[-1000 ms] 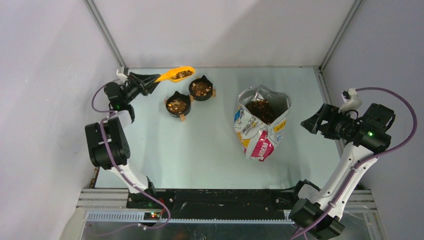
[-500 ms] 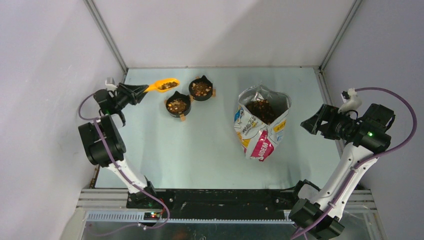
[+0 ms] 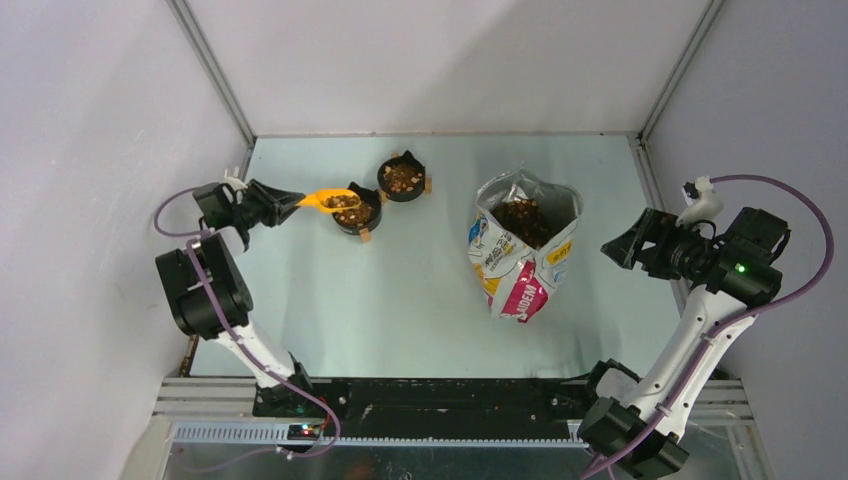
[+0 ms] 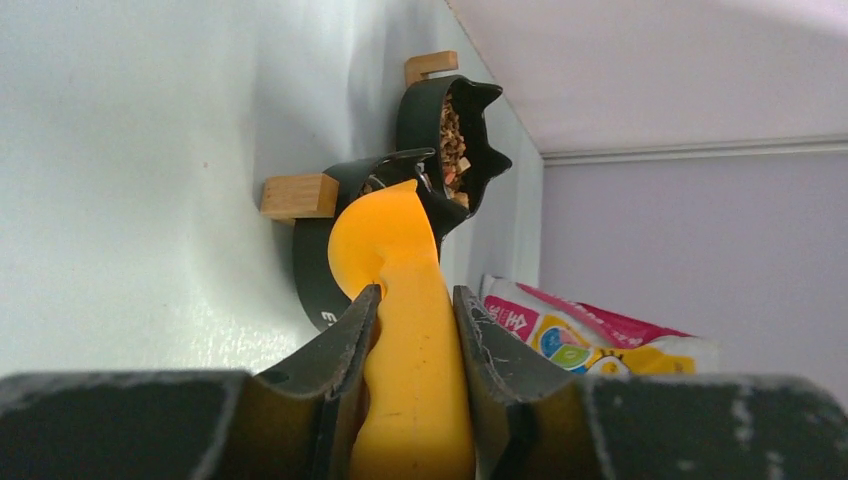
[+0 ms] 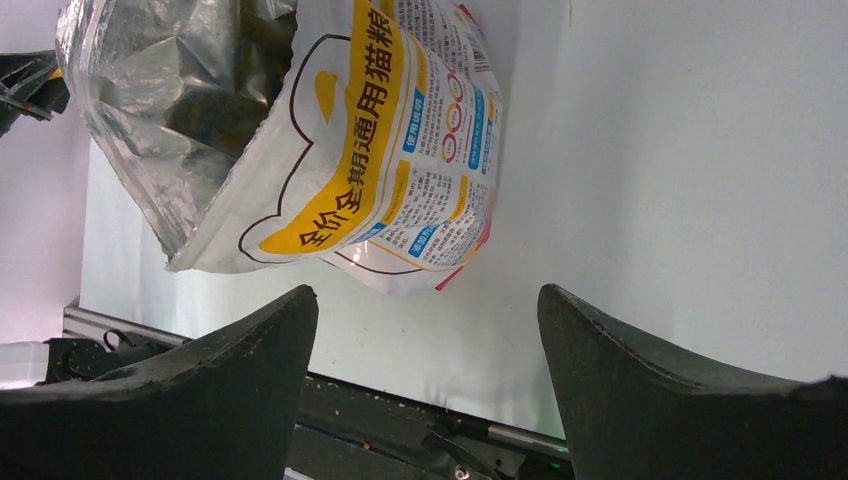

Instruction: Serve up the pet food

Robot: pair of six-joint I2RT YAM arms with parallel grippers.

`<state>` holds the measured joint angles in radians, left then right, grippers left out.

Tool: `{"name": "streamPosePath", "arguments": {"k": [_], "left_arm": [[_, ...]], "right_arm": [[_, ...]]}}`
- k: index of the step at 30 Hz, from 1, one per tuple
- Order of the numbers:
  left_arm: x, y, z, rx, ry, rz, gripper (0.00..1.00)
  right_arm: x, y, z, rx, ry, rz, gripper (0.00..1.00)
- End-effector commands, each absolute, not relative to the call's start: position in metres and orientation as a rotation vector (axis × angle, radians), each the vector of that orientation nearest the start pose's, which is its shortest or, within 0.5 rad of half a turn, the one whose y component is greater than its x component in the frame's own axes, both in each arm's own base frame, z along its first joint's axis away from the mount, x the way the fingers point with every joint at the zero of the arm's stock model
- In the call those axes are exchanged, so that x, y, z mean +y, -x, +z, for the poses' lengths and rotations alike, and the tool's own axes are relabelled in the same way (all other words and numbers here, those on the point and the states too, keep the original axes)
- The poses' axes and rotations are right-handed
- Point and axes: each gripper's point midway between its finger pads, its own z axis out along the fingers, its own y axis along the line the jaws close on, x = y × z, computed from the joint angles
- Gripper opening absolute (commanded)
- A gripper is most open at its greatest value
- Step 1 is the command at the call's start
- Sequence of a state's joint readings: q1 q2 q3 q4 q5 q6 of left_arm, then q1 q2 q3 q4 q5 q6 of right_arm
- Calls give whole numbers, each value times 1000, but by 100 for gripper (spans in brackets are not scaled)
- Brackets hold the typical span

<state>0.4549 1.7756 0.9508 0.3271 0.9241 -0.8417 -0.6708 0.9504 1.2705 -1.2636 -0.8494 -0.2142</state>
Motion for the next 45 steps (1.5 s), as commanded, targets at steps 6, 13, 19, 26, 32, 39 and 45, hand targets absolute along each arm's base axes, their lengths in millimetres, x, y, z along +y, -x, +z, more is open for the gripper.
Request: {"name": "streamPosePath", "arguments": {"k": [6, 13, 19, 26, 32, 39, 45], "left_arm": [[50, -429, 140, 1985, 582, -950, 0], [36, -431, 148, 2030, 481, -905, 0], [17, -432, 147, 2096, 386, -817, 0], [-6, -433, 151, 2123, 312, -798, 0], [-4, -434, 159, 2135, 255, -711, 0], [-1, -427, 183, 2161, 115, -575, 0], [-31, -410, 196, 2193, -92, -527, 0]], "right_arm": [[-2, -206, 278, 2178, -167, 580, 84], [-2, -206, 278, 2179, -169, 577, 84], [-2, -205, 278, 2178, -169, 572, 84], [-3, -205, 278, 2181, -168, 562, 84], [-3, -205, 278, 2182, -165, 560, 84], [-3, -205, 277, 2183, -165, 565, 84], [-2, -205, 277, 2182, -164, 567, 84]]}}
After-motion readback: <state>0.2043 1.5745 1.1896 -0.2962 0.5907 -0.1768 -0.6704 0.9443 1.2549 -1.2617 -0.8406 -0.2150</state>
